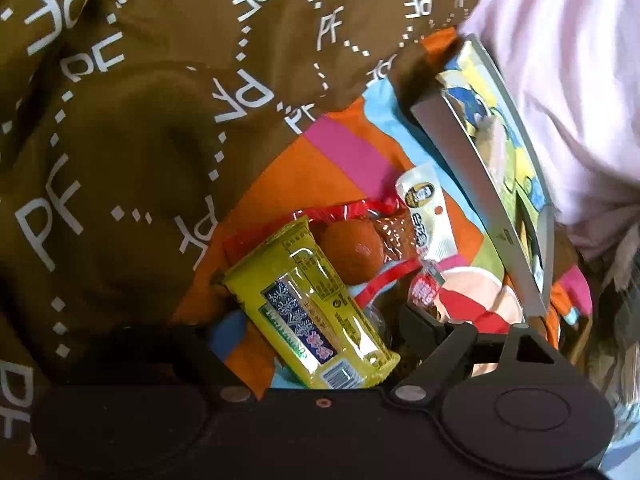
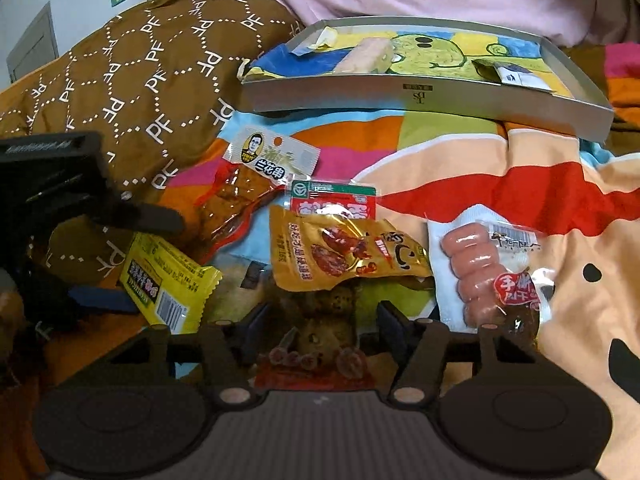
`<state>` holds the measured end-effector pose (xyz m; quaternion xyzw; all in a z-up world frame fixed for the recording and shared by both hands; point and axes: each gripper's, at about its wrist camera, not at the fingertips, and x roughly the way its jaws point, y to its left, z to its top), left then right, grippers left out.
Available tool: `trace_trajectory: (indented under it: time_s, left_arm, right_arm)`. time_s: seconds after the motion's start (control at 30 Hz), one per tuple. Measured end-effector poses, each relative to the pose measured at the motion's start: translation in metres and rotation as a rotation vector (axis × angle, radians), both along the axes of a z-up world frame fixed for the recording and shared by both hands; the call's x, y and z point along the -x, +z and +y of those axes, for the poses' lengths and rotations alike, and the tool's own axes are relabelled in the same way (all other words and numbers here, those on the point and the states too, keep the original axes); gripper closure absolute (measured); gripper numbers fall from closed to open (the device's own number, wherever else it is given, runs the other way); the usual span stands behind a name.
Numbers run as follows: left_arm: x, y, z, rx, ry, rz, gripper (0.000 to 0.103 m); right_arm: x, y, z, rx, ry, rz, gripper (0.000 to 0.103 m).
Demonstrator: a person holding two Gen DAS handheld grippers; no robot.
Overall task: Organize snacks
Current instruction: 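Grasp the yellow snack bar with the left gripper while the right gripper grasps the quail egg pack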
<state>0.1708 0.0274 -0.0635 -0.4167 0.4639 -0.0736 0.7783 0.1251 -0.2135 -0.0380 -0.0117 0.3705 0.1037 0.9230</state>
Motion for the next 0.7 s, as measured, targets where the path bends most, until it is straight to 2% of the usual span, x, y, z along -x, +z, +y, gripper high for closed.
trace_trajectory:
  time_s: [0.13,0.23,0.37,0.57,0.7]
  left_arm:
    - [-0.006,-0.001,-0.003,-0.001,0.009,0.02,0.015]
    - [-0.009,-0.001,-0.007,-0.031,0.001,0.02,0.017]
    - [-0.008,-0.001,-0.011,-0.1,-0.012,0.019,0.032]
    - [-0.001,-0.004,-0.008,-0.109,-0.007,-0.011,0.038]
    - [0.007,-0.001,-0.007,-0.114,-0.025,-0.044,0.041]
  right_arm:
    - [-0.001,-0.001,0.001,0.005,-0.006,0.001,0.039]
    - [-0.002,-0.002,0.002,0.001,-0.011,0.004,0.038]
    - [-0.003,-0.004,0.002,-0.001,-0.018,0.011,0.038]
    - [-0.005,-0.008,0.005,0.003,-0.032,0.02,0.037]
    - [-0.005,-0.008,0.009,0.022,-0.033,0.027,0.042]
